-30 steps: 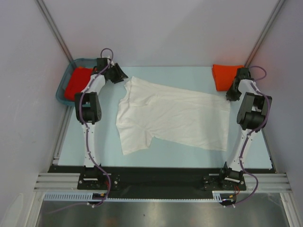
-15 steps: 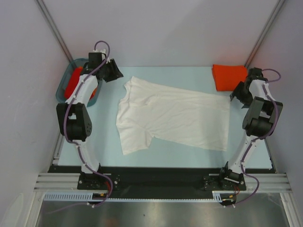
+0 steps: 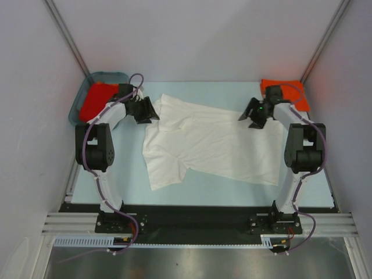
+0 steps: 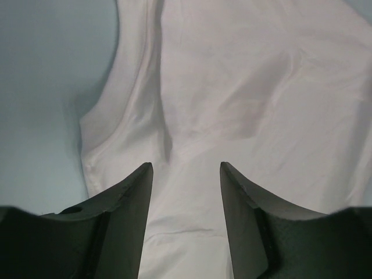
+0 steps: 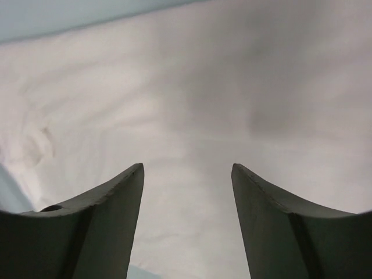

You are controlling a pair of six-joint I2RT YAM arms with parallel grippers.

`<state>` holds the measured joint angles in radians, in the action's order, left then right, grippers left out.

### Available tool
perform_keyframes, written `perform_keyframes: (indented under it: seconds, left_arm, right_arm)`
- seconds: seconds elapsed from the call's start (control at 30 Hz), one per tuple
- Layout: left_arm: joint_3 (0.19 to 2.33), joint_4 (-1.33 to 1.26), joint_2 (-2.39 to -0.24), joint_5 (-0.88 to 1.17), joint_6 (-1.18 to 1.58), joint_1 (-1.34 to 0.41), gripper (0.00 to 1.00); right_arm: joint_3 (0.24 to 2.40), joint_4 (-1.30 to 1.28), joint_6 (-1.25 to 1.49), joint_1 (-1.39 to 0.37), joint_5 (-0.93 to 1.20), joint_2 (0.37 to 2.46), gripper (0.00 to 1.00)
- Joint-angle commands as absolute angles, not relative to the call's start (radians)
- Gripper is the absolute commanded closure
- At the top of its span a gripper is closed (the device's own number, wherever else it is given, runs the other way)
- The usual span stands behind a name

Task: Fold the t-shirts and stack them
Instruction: Fold the tshirt

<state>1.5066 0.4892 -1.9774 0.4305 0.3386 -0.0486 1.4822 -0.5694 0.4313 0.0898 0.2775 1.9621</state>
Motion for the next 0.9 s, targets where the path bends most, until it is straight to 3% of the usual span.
perform_keyframes:
  seconds: [0.0,0.13,0.27,0.53,0.7,0.87]
  left_arm:
    - [1.534,0.488,-2.02,0.503,0.302,-0.057,0.45]
    - [1.554,0.48,-2.077,0.52,0.33,-0.061,0.49]
    - [1.562,0.453,-2.115,0.528,0.354,-0.069,0.52]
    - [1.568,0.433,-2.146,0.537,0.371,-0.069,0.55]
    - [1.58,0.426,-2.158,0.549,0.382,-0.069,0.62]
    - [1.591,0.426,-2.157,0.565,0.397,-0.067,0.66]
  right_arm:
    - [1.427,-0.336,0.596,-0.115,0.457,1.917,0.32]
    - [1.433,-0.109,0.8,-0.265,0.526,2.015,0.39]
    - [1.494,0.087,0.977,-0.371,0.54,2.146,0.57]
    - [1.537,0.166,1.072,-0.422,0.534,2.289,0.54]
    - [1.542,0.182,1.095,-0.419,0.549,2.304,0.62]
    - [1.557,0.163,1.101,-0.42,0.555,2.322,0.64]
